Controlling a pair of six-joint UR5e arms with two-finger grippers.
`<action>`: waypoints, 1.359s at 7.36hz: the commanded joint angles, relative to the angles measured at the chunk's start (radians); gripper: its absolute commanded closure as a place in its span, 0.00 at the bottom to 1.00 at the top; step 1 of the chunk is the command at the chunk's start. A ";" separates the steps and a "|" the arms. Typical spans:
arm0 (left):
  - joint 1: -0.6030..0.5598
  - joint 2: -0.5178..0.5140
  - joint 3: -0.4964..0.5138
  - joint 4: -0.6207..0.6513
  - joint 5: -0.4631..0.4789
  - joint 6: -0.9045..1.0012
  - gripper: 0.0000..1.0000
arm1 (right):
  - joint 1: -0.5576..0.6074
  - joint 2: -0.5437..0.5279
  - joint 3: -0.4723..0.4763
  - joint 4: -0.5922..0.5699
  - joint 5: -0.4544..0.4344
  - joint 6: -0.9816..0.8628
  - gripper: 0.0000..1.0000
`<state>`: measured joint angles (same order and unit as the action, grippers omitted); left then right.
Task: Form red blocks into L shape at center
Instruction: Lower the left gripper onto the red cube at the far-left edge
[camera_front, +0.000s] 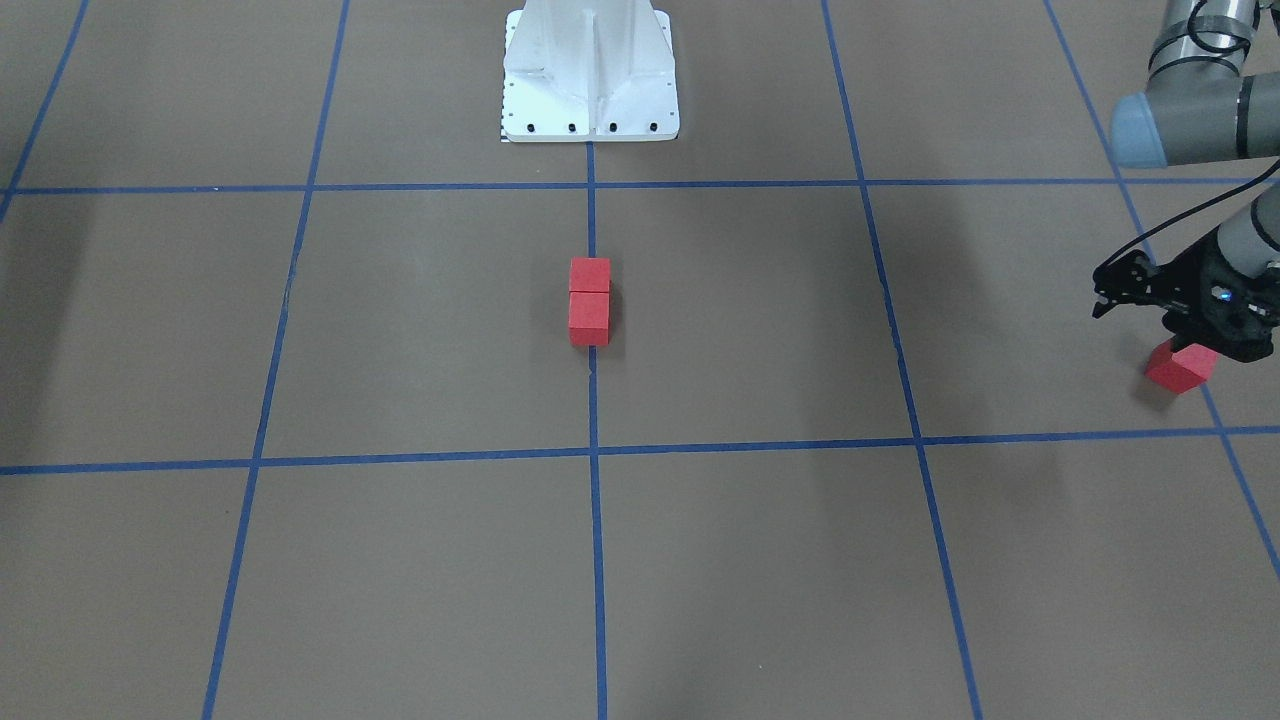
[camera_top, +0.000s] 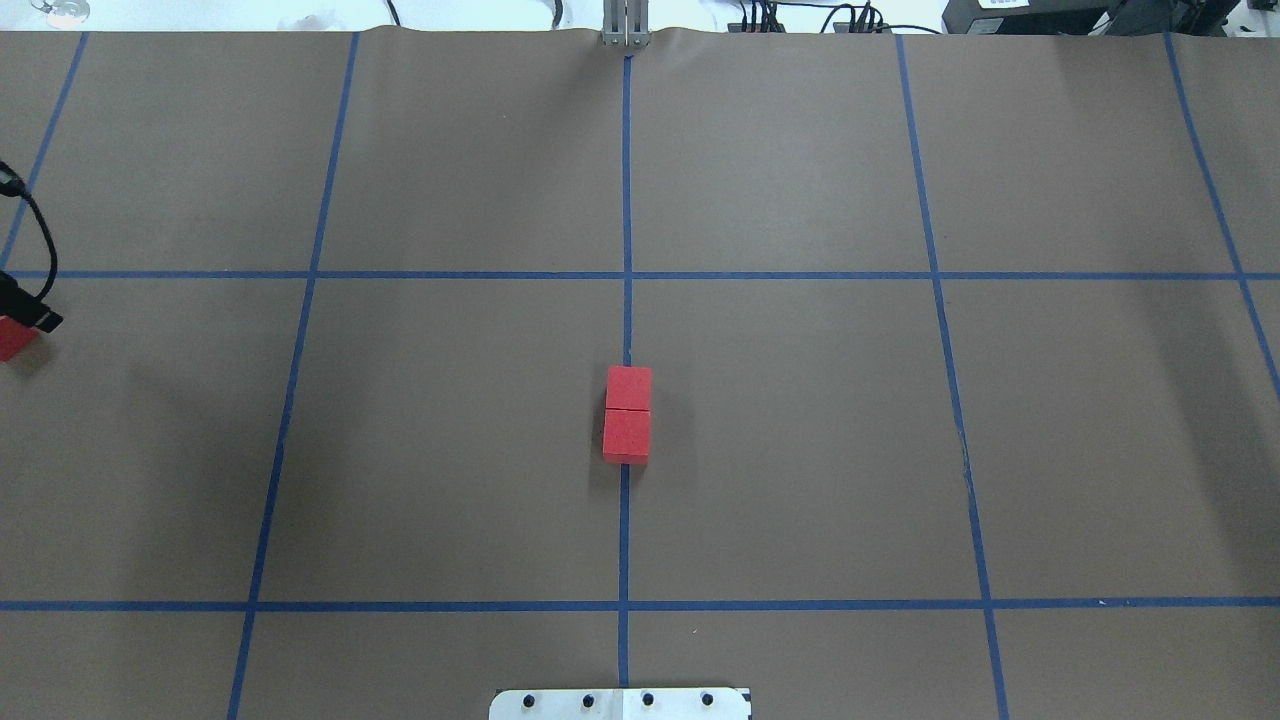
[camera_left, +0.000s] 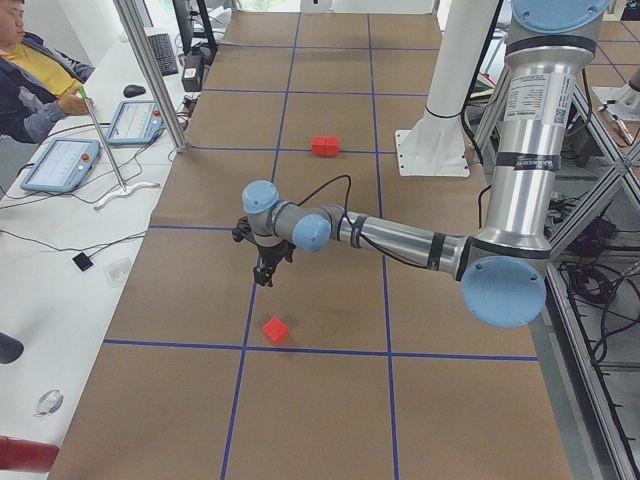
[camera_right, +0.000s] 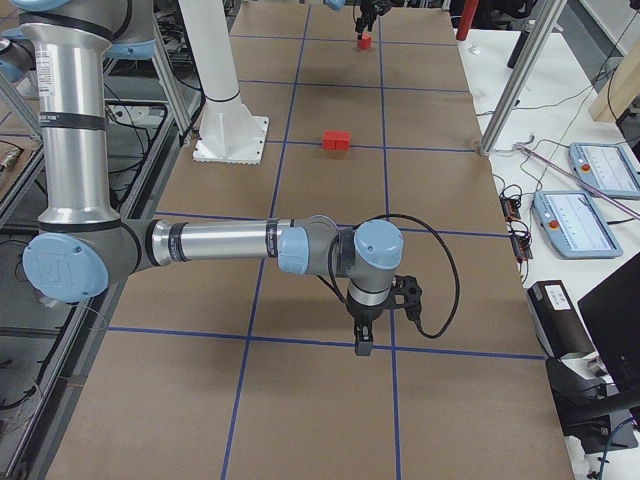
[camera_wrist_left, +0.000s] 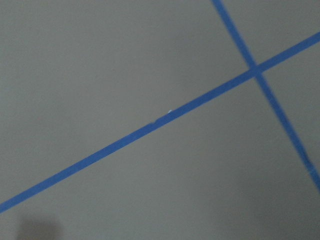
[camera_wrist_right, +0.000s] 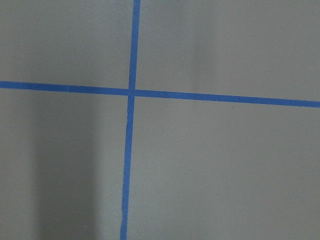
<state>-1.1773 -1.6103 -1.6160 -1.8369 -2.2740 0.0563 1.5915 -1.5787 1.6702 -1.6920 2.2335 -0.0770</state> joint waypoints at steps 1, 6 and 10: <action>-0.022 0.104 0.108 -0.215 -0.002 0.053 0.01 | 0.001 0.000 0.003 0.000 0.000 -0.001 0.00; -0.036 0.069 0.177 -0.222 -0.001 0.021 0.01 | 0.001 -0.001 0.003 0.000 0.002 -0.001 0.00; -0.058 -0.026 0.291 -0.226 -0.001 0.014 0.01 | 0.001 0.000 0.011 0.002 0.002 -0.004 0.00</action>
<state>-1.2300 -1.6093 -1.3587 -2.0613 -2.2749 0.0695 1.5922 -1.5782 1.6771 -1.6907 2.2349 -0.0805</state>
